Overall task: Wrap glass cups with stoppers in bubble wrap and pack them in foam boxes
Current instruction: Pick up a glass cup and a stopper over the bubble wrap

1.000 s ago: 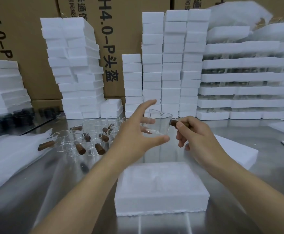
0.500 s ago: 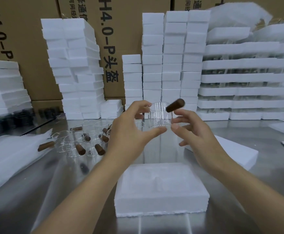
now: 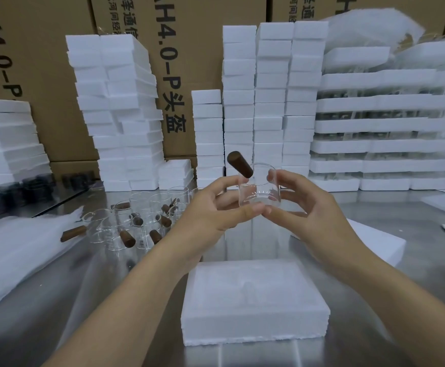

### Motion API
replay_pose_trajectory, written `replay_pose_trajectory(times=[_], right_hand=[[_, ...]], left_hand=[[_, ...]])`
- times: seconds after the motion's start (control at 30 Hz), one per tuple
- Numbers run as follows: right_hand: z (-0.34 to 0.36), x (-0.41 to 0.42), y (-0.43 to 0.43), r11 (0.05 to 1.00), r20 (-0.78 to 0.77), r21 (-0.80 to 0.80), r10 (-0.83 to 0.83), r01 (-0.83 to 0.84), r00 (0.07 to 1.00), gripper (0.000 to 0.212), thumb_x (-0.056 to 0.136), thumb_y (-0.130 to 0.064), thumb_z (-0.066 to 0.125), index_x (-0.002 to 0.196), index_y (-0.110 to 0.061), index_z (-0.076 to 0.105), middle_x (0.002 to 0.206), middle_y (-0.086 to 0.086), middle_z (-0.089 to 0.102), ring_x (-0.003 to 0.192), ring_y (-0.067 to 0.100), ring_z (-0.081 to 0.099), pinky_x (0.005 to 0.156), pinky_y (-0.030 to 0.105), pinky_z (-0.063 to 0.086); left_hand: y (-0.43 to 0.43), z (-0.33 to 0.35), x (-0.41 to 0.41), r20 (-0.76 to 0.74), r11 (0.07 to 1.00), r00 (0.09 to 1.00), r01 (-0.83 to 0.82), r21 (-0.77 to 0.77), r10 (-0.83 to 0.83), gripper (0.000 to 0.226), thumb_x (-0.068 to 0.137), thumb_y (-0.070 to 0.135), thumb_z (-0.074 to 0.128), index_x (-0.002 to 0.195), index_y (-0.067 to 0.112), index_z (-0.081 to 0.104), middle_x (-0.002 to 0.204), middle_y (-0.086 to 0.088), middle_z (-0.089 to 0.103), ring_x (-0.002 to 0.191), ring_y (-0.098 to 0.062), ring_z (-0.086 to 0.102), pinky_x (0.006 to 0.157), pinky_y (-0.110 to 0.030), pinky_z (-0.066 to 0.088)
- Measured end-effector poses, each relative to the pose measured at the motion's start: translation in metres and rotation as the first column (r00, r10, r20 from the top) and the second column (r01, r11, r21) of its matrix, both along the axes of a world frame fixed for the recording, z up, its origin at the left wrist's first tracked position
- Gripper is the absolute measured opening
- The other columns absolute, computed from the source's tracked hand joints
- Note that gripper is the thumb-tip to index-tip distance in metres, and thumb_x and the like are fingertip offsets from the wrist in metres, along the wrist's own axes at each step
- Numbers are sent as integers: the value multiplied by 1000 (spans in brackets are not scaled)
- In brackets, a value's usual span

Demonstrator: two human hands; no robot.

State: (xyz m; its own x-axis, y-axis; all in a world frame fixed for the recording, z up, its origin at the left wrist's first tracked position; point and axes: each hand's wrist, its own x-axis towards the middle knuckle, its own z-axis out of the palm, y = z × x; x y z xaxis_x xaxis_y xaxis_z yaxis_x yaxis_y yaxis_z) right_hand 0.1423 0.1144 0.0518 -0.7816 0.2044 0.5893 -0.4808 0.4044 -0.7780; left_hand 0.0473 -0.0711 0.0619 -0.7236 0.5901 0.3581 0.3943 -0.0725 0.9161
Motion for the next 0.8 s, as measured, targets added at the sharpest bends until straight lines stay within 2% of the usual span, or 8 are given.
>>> replay_pose_trajectory(times=[0.13, 0.2, 0.27, 0.4, 0.47, 0.6, 0.7, 0.8], right_hand=[[-3, -1, 2, 983, -88, 91, -152, 160, 984, 57, 77, -38, 90, 127, -33, 64, 126, -19, 67, 121, 6, 62, 97, 31, 53], [-6, -2, 5, 922, -166, 239, -271, 306, 948, 57, 79, -32, 91, 129, -33, 63, 121, -20, 66, 120, 6, 58, 95, 25, 48], [-9, -3, 7, 835, -247, 382, -320, 396, 915, 61, 80, -28, 89, 134, -30, 62, 122, -19, 63, 120, 7, 52, 99, 22, 42], [-14, -6, 7, 728, -346, 518, -302, 449, 888, 67, 81, -25, 89, 141, -24, 61, 126, -13, 63, 120, 17, 52, 107, 12, 30], [-15, -7, 7, 710, -359, 537, -295, 455, 885, 69, 81, -25, 89, 143, -23, 59, 127, -13, 63, 120, 20, 53, 107, 10, 28], [-14, -6, 9, 771, -304, 498, -273, 397, 913, 79, 81, -36, 88, 150, -35, 48, 132, -19, 57, 123, 11, 51, 106, 20, 37], [-15, -4, 11, 825, -210, 447, -279, 346, 937, 92, 76, -47, 88, 153, -44, 39, 137, -24, 51, 126, 5, 50, 103, 23, 39], [-15, -2, 11, 919, -46, 300, -254, 256, 966, 85, 77, -53, 86, 150, -46, 44, 136, -28, 56, 125, 1, 54, 101, 24, 44]], left_hand=[[0, -4, -3, -74, 984, 984, -153, 86, 159, 110, 66, 44, 102, 154, 59, 38, 145, 15, 61, 127, -5, 65, 97, -31, 56], [0, -7, -2, -213, 963, 940, -255, 85, 267, 114, 68, 43, 102, 150, 72, 28, 143, 24, 50, 127, 4, 57, 92, -27, 52], [0, -11, -1, -392, 938, 856, -342, 58, 336, 109, 75, 38, 99, 149, 74, 28, 143, 29, 45, 132, 4, 49, 100, -37, 54], [4, -17, 3, -774, 870, 550, -493, 2, 313, 87, 85, 32, 90, 156, 51, 45, 141, 21, 51, 132, -7, 44, 98, -44, 58], [4, -19, 1, -828, 853, 477, -521, 4, 295, 75, 86, 31, 90, 153, 38, 56, 135, 17, 61, 128, -10, 47, 100, -46, 54], [7, -20, 0, -731, 874, 618, -481, -60, 290, 64, 87, 35, 89, 144, 40, 60, 131, 23, 64, 129, -5, 47, 100, -45, 54], [9, -18, -1, -450, 940, 848, -337, -50, 280, 61, 81, 28, 94, 131, 42, 63, 123, 25, 68, 128, 2, 52, 103, -34, 48], [7, -11, -8, -164, 983, 969, -186, 2, 184, 61, 77, 26, 98, 128, 39, 67, 123, 21, 75, 123, 4, 63, 93, -23, 44]])
